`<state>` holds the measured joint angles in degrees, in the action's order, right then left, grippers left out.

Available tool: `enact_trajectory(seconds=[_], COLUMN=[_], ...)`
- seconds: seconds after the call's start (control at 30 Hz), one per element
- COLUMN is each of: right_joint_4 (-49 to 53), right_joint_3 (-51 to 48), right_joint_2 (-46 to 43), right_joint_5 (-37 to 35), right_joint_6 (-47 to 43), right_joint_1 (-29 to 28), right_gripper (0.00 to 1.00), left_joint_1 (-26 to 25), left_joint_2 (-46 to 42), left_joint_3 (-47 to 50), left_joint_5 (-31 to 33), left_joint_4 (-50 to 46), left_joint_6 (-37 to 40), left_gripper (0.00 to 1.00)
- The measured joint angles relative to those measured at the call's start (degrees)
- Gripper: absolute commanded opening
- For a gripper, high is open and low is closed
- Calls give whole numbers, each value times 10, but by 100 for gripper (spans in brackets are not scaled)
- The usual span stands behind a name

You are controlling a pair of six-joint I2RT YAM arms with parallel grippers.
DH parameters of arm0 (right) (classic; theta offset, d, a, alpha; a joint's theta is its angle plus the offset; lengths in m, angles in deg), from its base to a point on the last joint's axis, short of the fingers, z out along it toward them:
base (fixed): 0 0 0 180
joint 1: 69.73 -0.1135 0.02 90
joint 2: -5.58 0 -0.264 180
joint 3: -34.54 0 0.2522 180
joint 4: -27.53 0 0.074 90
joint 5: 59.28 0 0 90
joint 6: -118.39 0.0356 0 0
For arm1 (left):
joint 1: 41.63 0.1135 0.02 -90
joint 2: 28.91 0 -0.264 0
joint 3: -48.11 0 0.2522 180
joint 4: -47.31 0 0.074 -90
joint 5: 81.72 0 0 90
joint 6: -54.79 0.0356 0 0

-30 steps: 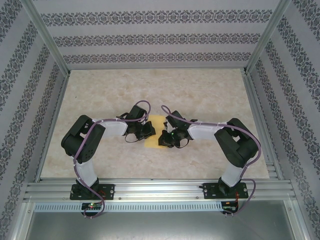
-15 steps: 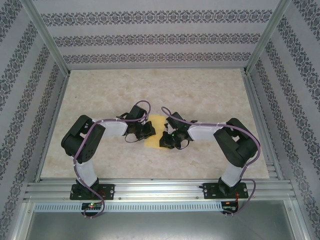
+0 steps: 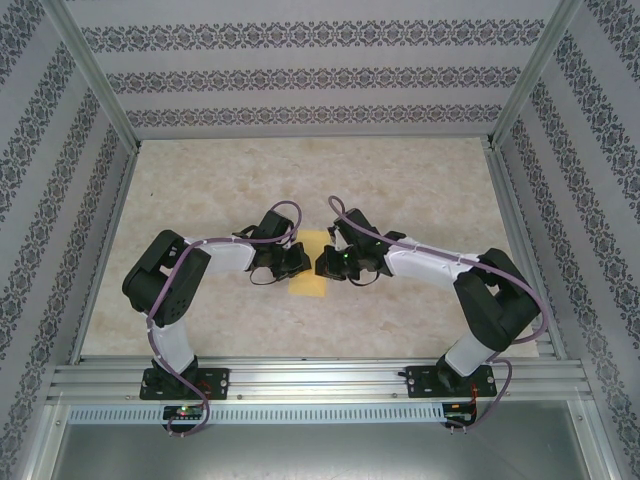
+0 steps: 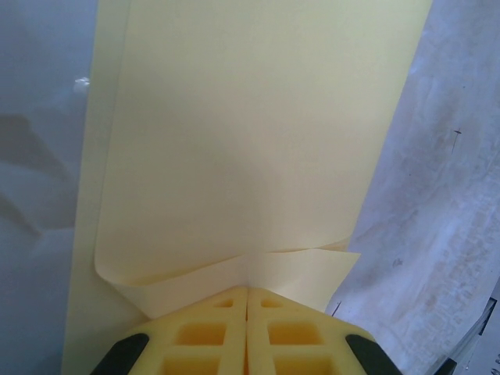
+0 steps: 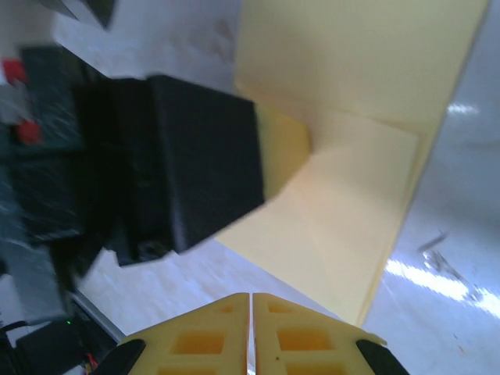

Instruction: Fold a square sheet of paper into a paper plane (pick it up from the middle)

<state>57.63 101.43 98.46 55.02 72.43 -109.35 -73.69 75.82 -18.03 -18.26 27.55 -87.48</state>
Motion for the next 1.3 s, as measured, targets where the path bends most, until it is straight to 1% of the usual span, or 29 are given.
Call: enact_trajectory(seconds=[0.43, 0.67, 0.83, 0.9, 1.1, 1.3], right_joint_4=[-43, -81, -99, -101, -103, -103], right_joint_3=[-5, -28, -35, -36, -37, -37], right_joint_2=[101, 107, 107, 107, 107, 107], right_joint_5=[15, 24, 28, 28, 29, 29], right_joint_6=[16, 25, 28, 29, 30, 31], right_joint_1=[-13, -16, -16, -16, -17, -17], right_gripper=[9, 6, 6, 6, 6, 5], left_joint_1=[0, 0, 0, 0, 0, 0], left_joint_2=[0, 0, -3, -11, -34, -24], left_joint_3=[0, -4, -25, -28, -28, -22], left_joint_5=[0, -2, -7, -6, -7, -6], left_joint_4=[0, -3, -26, -31, -38, -34], left_joint_6=[0, 9, 22, 26, 27, 27], left_gripper=[9, 15, 20, 19, 11, 9])
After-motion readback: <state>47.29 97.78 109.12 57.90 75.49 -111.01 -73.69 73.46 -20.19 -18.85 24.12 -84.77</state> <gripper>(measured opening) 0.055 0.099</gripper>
